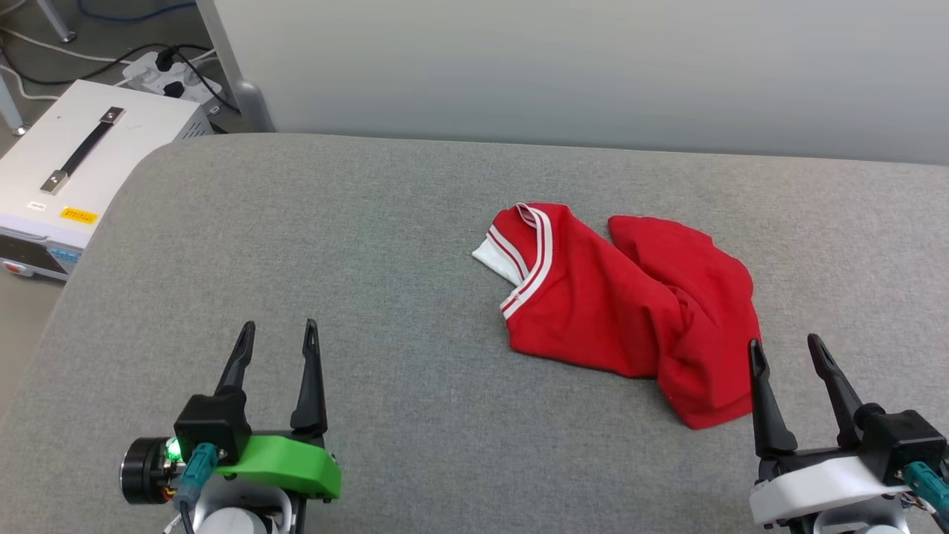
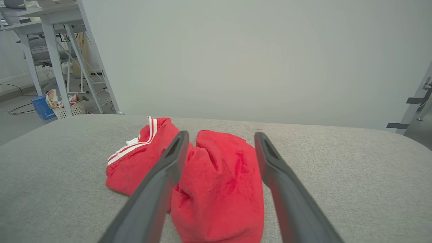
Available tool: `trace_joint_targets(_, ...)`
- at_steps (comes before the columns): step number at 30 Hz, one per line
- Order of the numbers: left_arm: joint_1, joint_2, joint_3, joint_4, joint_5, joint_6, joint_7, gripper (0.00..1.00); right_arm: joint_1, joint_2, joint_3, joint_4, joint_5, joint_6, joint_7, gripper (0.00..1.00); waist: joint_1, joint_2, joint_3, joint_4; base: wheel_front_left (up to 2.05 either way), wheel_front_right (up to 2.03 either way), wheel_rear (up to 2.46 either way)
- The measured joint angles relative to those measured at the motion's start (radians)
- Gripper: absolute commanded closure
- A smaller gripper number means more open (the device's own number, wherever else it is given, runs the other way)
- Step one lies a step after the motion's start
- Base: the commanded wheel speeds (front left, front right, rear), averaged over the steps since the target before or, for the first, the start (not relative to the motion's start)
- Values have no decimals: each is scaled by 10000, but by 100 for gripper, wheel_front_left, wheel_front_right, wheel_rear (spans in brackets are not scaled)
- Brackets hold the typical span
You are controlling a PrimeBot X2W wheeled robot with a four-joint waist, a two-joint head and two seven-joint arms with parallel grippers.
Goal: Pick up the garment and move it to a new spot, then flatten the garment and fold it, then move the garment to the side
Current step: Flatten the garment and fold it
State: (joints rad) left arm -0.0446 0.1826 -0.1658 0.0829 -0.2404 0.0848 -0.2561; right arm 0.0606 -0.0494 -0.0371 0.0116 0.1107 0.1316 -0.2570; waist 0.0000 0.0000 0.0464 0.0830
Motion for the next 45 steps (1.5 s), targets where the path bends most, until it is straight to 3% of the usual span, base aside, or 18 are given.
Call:
trace_joint_targets(9,267,-527,725,171,652,-639,0,0,137,0,71,247,4,0,0,0,0,0,-12,-17,0,0,0)
trace_joint_targets(23,273,-917,1227,297,1248,-1081,0,0,-466,-297,-255,-395,-98,0,0,0,0,0,145,29,0,0,0)
trace_joint_targets(28,193,-1016,1342,265,1317,-1147,0,0,-2238,-1392,-132,-755,-65,0,0,0,0,0,409,31,0,0,0)
trace_joint_targets(32,-31,-1120,1379,217,1396,-1164,0,0,-3996,-2556,385,-368,336,0,0,0,0,0,703,49,0,0,0)
trace_joint_targets(37,-365,-1170,1396,148,1444,-1216,0,0,-5846,-4153,2157,995,1415,0,487,0,0,0,1094,123,0,0,0)
trace_joint_targets(40,-544,-1198,1415,40,1446,-1216,0,0,-6970,-5028,3505,1434,2529,0,1871,0,0,0,1346,191,0,0,0)
trace_joint_targets(45,-846,-1233,1425,-125,1444,-1216,0,0,-8509,-6197,5921,1891,4999,0,5352,0,0,0,1812,325,0,0,0)
